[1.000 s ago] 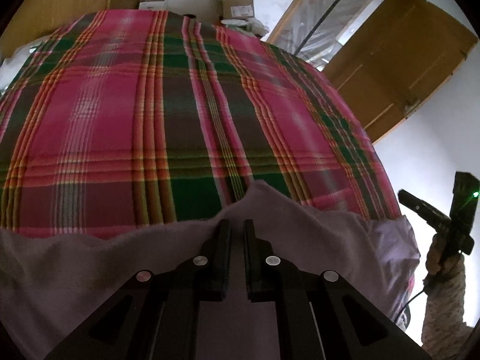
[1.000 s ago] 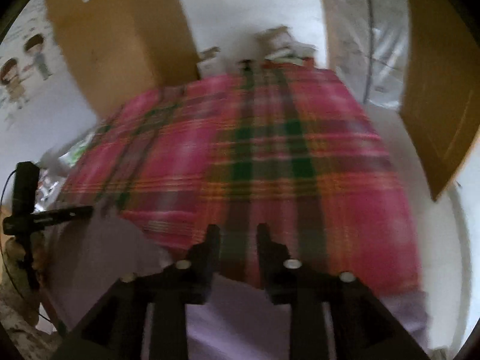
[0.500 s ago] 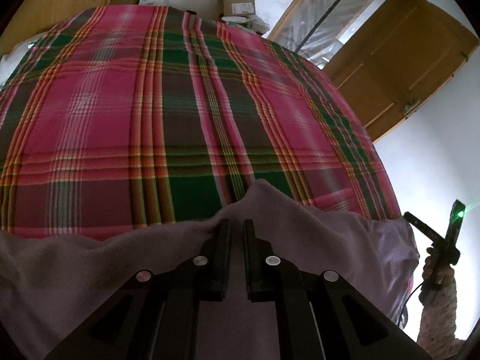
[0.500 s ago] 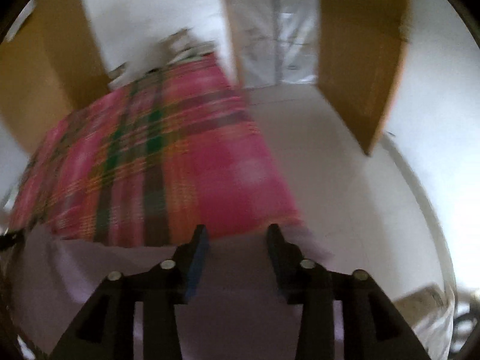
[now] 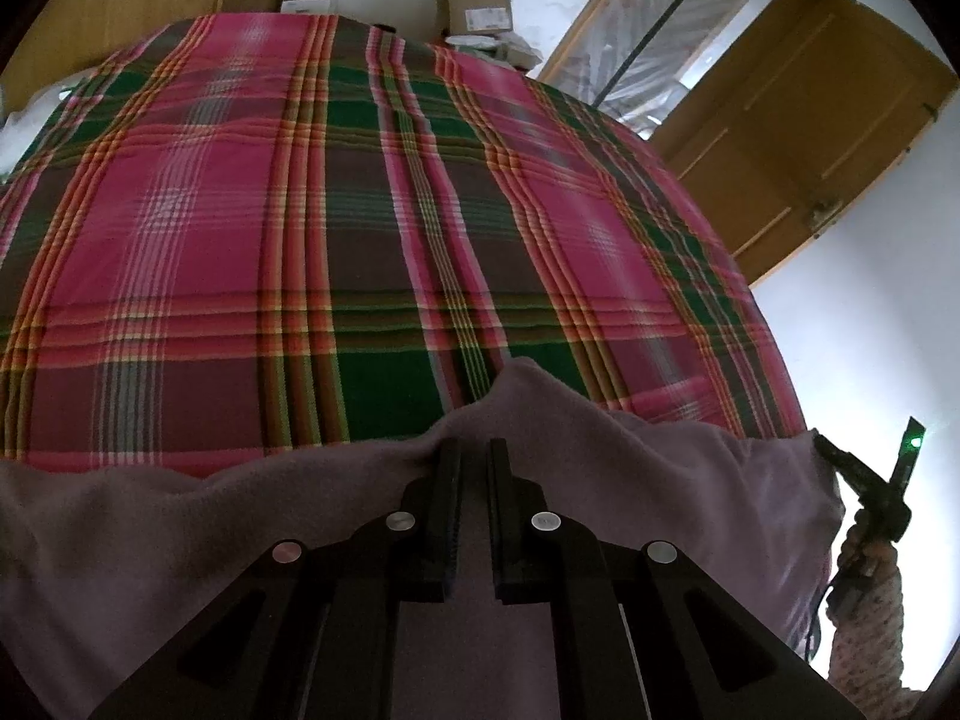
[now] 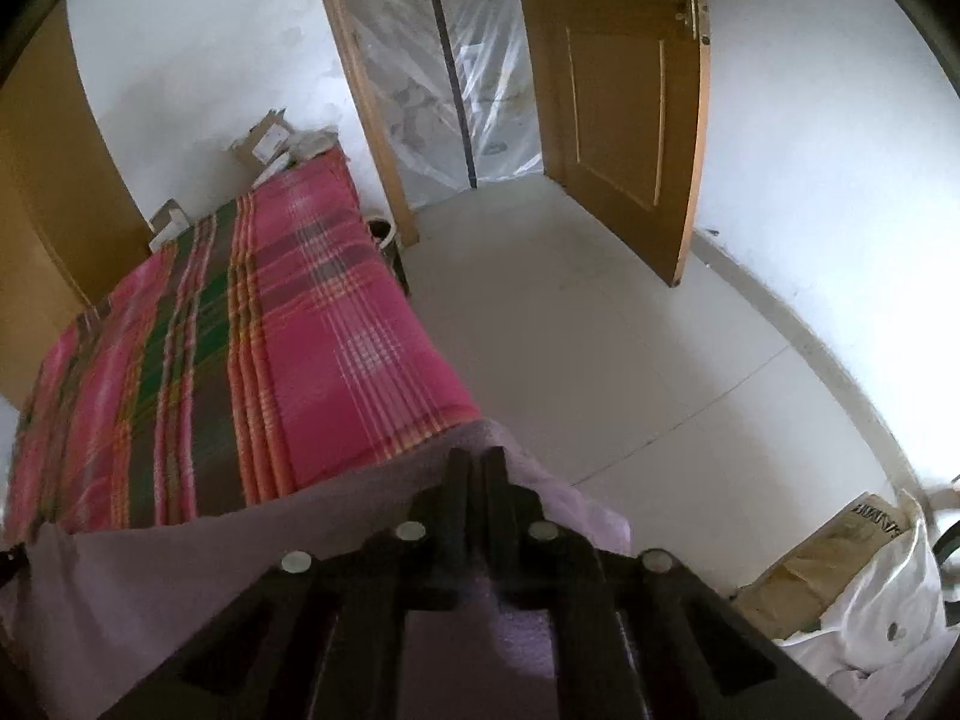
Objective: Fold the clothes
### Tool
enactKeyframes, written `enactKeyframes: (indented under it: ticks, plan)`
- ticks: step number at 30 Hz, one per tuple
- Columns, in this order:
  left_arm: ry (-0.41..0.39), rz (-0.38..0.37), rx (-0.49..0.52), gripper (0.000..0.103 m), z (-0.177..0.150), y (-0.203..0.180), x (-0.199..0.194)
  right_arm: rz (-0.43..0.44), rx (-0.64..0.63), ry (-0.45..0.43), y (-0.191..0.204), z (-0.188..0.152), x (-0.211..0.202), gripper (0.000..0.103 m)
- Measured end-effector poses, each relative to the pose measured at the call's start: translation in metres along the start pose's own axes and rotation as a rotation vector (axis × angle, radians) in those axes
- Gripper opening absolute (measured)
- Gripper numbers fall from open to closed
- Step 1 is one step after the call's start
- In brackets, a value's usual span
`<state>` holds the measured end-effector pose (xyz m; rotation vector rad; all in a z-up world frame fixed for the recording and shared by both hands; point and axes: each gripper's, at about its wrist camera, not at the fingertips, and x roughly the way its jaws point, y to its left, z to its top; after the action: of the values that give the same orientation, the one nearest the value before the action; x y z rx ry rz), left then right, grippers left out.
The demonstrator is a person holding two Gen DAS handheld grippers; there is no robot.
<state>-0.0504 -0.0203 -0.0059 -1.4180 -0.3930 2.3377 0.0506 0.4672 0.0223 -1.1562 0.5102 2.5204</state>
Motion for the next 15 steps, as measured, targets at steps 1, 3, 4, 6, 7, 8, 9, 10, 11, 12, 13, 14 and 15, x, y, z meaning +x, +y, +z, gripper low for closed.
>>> enactKeyframes:
  ticks: [1, 3, 4, 6, 7, 8, 9, 10, 11, 12, 13, 14, 15]
  plan:
    - [0.000, 0.002, 0.000, 0.008, -0.0002, -0.0002, -0.0001, -0.005, 0.009, -0.013, -0.0015, 0.0004, -0.0039, 0.004]
    - [0.000, 0.007, 0.001, 0.008, -0.0009, -0.0005, -0.0007, -0.027, 0.023, -0.042, -0.0045, 0.0009, -0.0081, 0.004]
    - [0.000, 0.006, 0.001, 0.008, -0.0010, -0.0006, -0.0005, -0.038, 0.031, -0.055, -0.0062, 0.0013, -0.0093, 0.004]
    - [-0.001, 0.004, -0.002, 0.008, -0.0014, 0.0002, -0.0007, -0.058, 0.035, -0.047, -0.0077, 0.0005, -0.0056, 0.004]
    - [-0.002, 0.003, -0.004, 0.008, -0.0016, 0.0006, -0.0009, -0.072, 0.040, -0.039, -0.0078, -0.0007, -0.0034, 0.004]
    - [-0.002, 0.002, -0.005, 0.008, -0.0017, 0.0008, -0.0011, -0.077, 0.053, -0.037, -0.0089, -0.0017, -0.0028, 0.004]
    - [-0.003, 0.001, -0.006, 0.008, -0.0018, 0.0011, -0.0012, -0.075, 0.060, -0.036, -0.0097, -0.0026, -0.0025, 0.004]
    - [-0.003, 0.001, -0.006, 0.008, -0.0017, 0.0013, -0.0009, -0.081, 0.057, -0.032, -0.0093, -0.0034, -0.0020, 0.004]
    - [-0.003, 0.001, -0.006, 0.008, -0.0015, 0.0014, -0.0008, -0.092, 0.050, -0.030, -0.0084, -0.0041, -0.0018, 0.004]
    - [-0.003, 0.000, -0.007, 0.008, -0.0014, 0.0017, -0.0011, -0.102, 0.043, -0.028, -0.0075, -0.0047, -0.0016, 0.004]
    - [-0.003, -0.001, -0.008, 0.008, -0.0017, 0.0018, -0.0012, -0.110, 0.037, -0.024, -0.0065, -0.0053, -0.0012, 0.004]
    - [-0.004, -0.002, -0.008, 0.008, -0.0019, 0.0019, -0.0013, -0.115, 0.032, -0.020, -0.0055, -0.0057, -0.0004, 0.005]
    - [-0.004, -0.003, -0.009, 0.008, -0.0020, 0.0021, -0.0015, -0.120, 0.034, -0.018, -0.0054, -0.0059, -0.0003, 0.005]
